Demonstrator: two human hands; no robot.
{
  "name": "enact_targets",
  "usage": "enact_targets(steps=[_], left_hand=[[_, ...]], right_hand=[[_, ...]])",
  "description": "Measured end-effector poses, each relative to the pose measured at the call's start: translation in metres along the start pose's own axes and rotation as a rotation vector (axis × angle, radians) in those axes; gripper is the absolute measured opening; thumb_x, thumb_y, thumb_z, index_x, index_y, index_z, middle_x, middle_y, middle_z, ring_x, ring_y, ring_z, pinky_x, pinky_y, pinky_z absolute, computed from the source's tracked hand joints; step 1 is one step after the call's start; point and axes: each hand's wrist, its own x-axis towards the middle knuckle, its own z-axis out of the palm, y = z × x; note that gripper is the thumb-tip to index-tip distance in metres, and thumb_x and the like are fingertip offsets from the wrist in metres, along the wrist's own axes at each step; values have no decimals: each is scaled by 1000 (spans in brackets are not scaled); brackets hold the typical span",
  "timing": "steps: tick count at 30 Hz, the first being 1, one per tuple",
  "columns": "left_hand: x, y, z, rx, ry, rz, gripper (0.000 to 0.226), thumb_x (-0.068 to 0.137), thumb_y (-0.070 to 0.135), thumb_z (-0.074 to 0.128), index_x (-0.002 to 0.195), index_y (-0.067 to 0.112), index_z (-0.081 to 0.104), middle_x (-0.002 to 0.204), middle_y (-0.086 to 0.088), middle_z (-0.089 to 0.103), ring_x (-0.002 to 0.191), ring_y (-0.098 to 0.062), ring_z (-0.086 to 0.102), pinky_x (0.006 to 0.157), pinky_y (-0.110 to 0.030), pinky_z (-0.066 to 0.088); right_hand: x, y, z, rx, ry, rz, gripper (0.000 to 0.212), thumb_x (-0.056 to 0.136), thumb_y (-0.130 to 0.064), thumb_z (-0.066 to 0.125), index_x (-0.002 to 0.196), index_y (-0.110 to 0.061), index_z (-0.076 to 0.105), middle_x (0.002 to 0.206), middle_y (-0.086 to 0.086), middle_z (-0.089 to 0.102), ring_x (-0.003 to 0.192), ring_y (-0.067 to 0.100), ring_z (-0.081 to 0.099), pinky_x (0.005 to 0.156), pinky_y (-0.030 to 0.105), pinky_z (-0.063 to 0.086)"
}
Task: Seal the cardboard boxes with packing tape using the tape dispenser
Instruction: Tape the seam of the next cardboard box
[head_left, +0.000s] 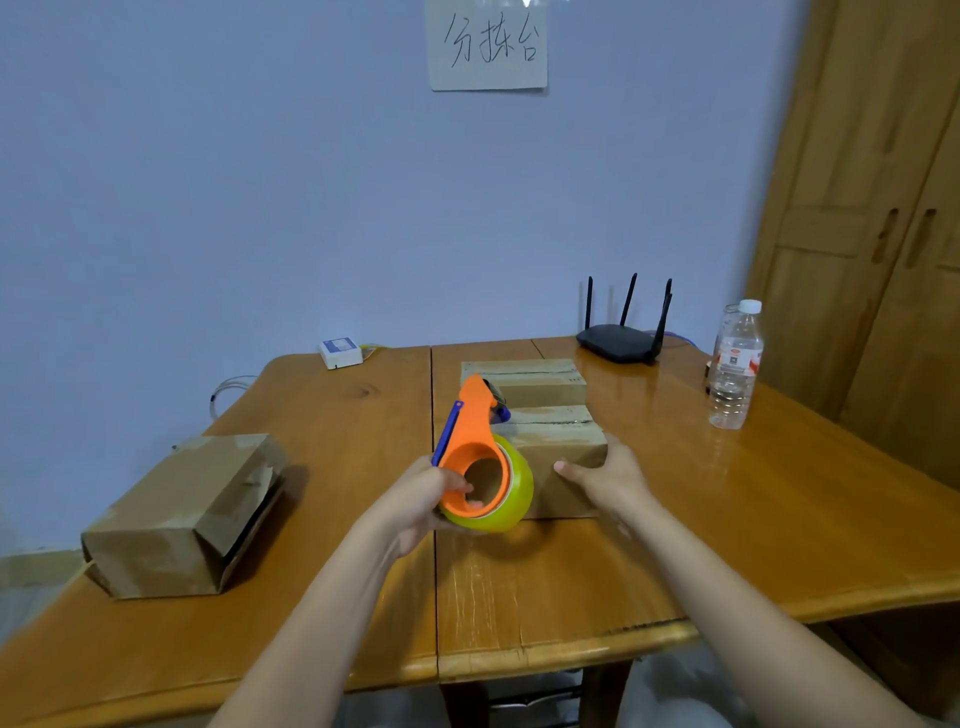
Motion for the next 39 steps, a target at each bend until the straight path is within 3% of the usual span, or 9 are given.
enact_targets(steps=[6,11,17,22,26,28,32,36,39], left_hand=[[39,-1,-2,-22,19,-29,39,90,-4,55,128,4,51,107,-23,65,85,-33,71,71,-47,61],[58,0,-4,-9,23,-44,41,90,-3,55,129,6,49,105,-19,64,79,-27,70,67,-41,60],[79,8,-6,18,35,-57,40,90,-3,54,129,6,49,103,-18,64,77,-26,71,70,-44,61],[96,12,-5,-11,64,-74,44,89,-2,56,131,7,46,118,-23,61,82,-30,71,75,-50,61],[104,13,-7,-2,68,-76,45,89,-2,57,131,8,46,113,-21,62,78,-28,71,73,-47,61],[104,14,-8,36,64,-77,43,89,-1,57,130,8,46,109,-20,63,77,-26,71,74,-47,62],[92,20,-13,146,120,-59,30,92,0,53,120,11,49,98,-18,65,76,-25,70,76,-50,62],[59,42,-30,198,222,-25,19,94,-2,48,101,15,49,93,-17,61,81,-29,69,75,-51,62],[25,67,-56,258,322,-6,18,94,-1,49,109,9,49,96,-18,60,83,-31,69,74,-52,61]], right_hand=[[30,1,7,15,37,-38,66,82,-11,82,140,-16,51,114,-3,62,103,14,56,85,28,46],[49,4,11,6,47,-42,68,81,-12,83,141,-16,50,111,-7,58,105,14,55,85,28,46],[74,4,14,17,43,-31,68,79,-9,84,140,-15,53,125,3,66,104,15,58,88,30,50],[91,1,18,31,39,-35,68,81,-7,82,141,-15,52,123,2,64,107,15,57,86,28,46],[101,0,19,-3,33,-10,71,82,-8,82,144,-15,49,131,5,63,106,15,56,86,28,46],[104,0,18,-51,12,19,80,82,-10,82,150,-15,40,137,7,60,114,20,57,90,30,48],[98,-10,18,-196,18,164,113,86,-20,79,160,-8,-6,147,13,49,135,33,47,107,41,45],[68,-32,30,-346,118,118,102,95,-24,67,158,-3,-11,154,22,39,141,38,40,102,43,48],[33,-57,52,-389,99,-26,96,97,-23,62,158,-2,-10,155,27,35,133,35,49,100,40,49]])
